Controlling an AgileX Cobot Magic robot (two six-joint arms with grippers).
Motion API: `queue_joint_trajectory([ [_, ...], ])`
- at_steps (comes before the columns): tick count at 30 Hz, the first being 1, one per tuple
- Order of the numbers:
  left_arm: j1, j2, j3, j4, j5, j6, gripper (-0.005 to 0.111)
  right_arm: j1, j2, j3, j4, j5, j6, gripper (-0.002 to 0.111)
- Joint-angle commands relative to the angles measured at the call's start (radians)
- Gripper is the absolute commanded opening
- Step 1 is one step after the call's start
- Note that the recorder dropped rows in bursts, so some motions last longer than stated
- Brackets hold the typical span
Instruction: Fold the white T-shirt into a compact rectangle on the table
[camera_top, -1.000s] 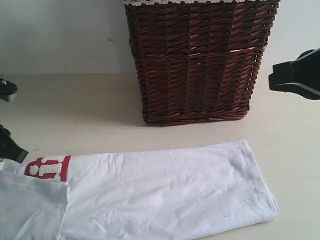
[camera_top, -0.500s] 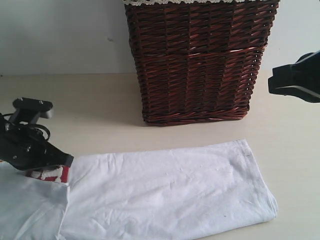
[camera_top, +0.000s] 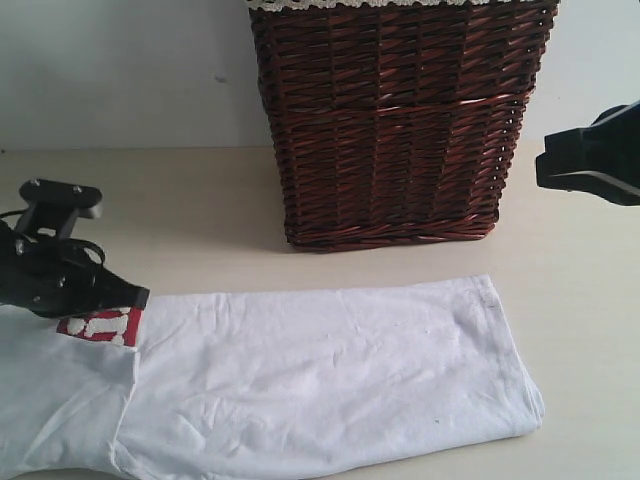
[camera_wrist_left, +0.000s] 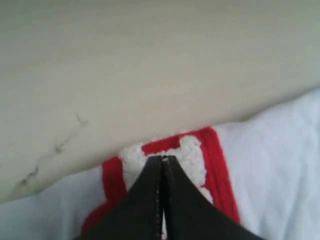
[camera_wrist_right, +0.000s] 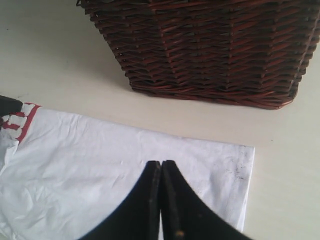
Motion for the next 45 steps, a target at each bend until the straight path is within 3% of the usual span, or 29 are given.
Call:
queue_joint_trajectory([
  [1, -0.046, -0.11, 0.003, -0.016, -0.014, -0.007, 0.0, -0.003, -0.005, 0.005, 0.004, -0.008, -0.009, 0.0],
  [9, -0.388, -0.034, -0.021, 0.008, -0.142, 0.014, 0.0, -0.003, -0.005, 0.005, 0.004, -0.006, -0.009, 0.0],
  [12, -0.466, 0.064, -0.095, 0.004, -0.097, 0.012, 0.0, -0.003, -0.005, 0.005, 0.004, -0.006, -0.009, 0.0],
  [19, -0.496, 0.264, -0.28, 0.002, 0.092, 0.004, 0.0, -0.003, -0.005, 0.005, 0.004, -0.004, -0.009, 0.0],
  [26, -0.492, 0.273, -0.32, 0.047, 0.143, 0.011, 0.0, -0.003, -0.005, 0.005, 0.008, -0.004, -0.009, 0.0],
  [31, -0.454, 0.126, -0.359, 0.189, 0.35, -0.009, 0.0, -0.003, -0.005, 0.005, 0.008, -0.004, -0.009, 0.0],
  [36, -0.33, -0.05, -0.359, 0.189, 0.427, -0.137, 0.004, -0.003, -0.005, 0.005, 0.012, -0.002, -0.009, 0.0],
  [39, -0.208, -0.121, -0.359, 0.189, 0.509, -0.226, 0.021, -0.003, -0.005, 0.005, 0.009, 0.0, -0.009, 0.0],
  [43, -0.003, -0.14, -0.344, 0.189, 0.662, -0.291, 0.052, -0.003, -0.005, 0.005, 0.009, 0.002, -0.009, 0.0],
  [45, 0.087, -0.14, -0.31, 0.194, 0.689, -0.291, 0.06, -0.003, -0.005, 0.005, 0.009, 0.005, -0.009, 0.0],
])
